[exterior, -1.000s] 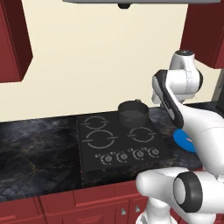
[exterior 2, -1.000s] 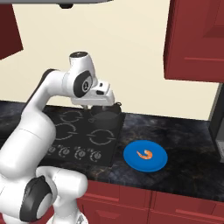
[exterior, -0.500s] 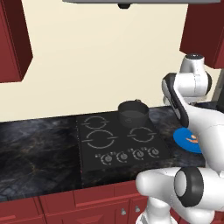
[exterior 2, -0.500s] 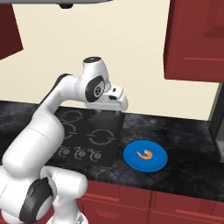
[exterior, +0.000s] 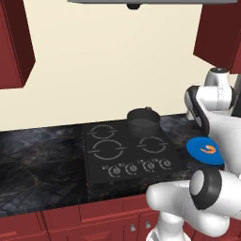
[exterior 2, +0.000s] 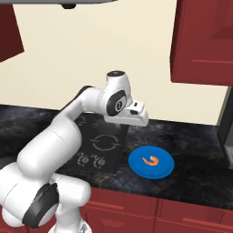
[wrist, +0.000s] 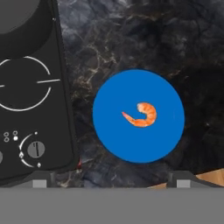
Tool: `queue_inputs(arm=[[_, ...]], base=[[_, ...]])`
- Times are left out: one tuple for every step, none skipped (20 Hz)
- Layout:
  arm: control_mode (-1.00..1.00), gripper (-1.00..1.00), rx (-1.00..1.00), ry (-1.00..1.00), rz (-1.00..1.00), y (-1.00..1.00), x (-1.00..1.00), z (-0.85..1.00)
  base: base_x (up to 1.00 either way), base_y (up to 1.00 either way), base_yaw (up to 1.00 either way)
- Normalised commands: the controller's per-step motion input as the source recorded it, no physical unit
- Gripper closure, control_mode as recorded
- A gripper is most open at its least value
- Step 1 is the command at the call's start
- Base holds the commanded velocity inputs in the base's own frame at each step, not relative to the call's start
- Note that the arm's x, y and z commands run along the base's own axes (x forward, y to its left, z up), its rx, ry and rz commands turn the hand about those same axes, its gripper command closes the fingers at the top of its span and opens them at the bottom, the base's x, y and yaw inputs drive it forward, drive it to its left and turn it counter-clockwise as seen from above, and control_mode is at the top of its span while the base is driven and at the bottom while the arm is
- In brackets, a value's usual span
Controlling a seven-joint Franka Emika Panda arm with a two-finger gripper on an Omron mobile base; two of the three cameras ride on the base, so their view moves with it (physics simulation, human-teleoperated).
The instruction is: Retrieve the frozen meat and place it in the pot on a burner. Then turn the burner on.
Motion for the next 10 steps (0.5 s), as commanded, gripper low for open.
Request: queue_inputs(arm=[[-1.00,-1.00,0.03,0.00,0.00,-0.40,0.00,-0.34],[-1.00,-1.00,0.04,0.00,0.00,-0.38,0.00,-0.29],[-1.00,-1.00,0.03,0.00,0.00,-0.35,0.00,-0.24],[-1.00,-1.00,0.05,0.00,0.00,-0.35,0.00,-0.23],[-1.00,-1.00,0.05,0.00,0.00,-0.36,0.00,-0.26],[-1.00,-1.00,0.05,0.00,0.00,-0.36,0.00,-0.26],[-1.00,-1.00,0.05,0.00,0.00,-0.35,0.00,-0.26],[-1.00,-1.00,0.05,0.00,0.00,-0.31,0.00,-0.25],[-1.00,-1.00,0.04,0.00,0.00,-0.30,0.04,-0.25],[-1.00,-1.00,0.05,0.00,0.00,-0.32,0.07,-0.29]], base=[[0.00,0.00,0.00],[0.00,0.00,0.00],[0.00,0.00,0.00],[0.00,0.00,0.00],[0.00,0.00,0.00],[0.00,0.00,0.00],[0.00,0.00,0.00],[0.00,0.00,0.00],[0.00,0.00,0.00],[0.00,0.00,0.00]])
